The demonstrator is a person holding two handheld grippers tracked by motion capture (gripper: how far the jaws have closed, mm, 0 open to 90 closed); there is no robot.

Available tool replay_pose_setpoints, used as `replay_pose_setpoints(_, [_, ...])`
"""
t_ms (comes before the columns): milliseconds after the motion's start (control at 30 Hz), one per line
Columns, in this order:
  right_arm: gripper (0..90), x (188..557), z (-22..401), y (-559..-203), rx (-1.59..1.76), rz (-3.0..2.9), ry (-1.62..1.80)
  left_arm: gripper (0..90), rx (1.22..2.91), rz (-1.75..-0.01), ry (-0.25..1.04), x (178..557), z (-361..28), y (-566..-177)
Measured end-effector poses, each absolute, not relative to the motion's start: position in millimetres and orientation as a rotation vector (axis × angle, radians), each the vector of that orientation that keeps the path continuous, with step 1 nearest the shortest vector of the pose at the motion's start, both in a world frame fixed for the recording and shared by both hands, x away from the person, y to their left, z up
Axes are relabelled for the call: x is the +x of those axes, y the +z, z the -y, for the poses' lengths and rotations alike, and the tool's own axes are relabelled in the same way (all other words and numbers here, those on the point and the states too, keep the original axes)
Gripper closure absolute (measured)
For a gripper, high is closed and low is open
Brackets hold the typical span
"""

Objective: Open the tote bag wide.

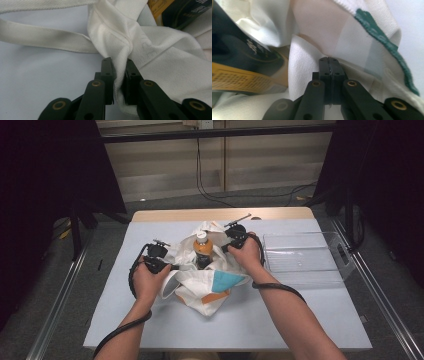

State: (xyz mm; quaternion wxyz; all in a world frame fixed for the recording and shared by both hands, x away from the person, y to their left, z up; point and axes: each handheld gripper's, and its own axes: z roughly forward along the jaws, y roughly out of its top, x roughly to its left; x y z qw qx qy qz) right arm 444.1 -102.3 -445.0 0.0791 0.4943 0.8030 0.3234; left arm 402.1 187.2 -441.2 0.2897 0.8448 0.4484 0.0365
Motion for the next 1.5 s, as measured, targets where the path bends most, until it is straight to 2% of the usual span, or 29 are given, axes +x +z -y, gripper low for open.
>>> replay_pose_setpoints(833, [90.0, 438.9, 111.1, -457.2, 1.512, -2.354, 1.021, 80.4, 2.199, -1.192, 0.128, 390.9, -190.0, -452.6])
replay_pose_setpoints(933, [87.4, 438.0, 112.7, -454.7, 1.525, -2.357, 1.036, 79.0, 2.187, -1.194, 0.114, 391.1, -193.5, -449.2])
replay_pose_setpoints(1200, [74.8, 433.5, 116.0, -440.3, 1.479, -2.357, 1.068, 68.1, 2.176, -1.205, 0.100, 395.7, -201.0, -436.5])
replay_pose_setpoints(1500, [61.7, 425.3, 124.7, -424.1, 1.453, -2.339, 1.091, 48.3, 2.165, -1.206, 0.118, 397.9, -203.2, -422.3])
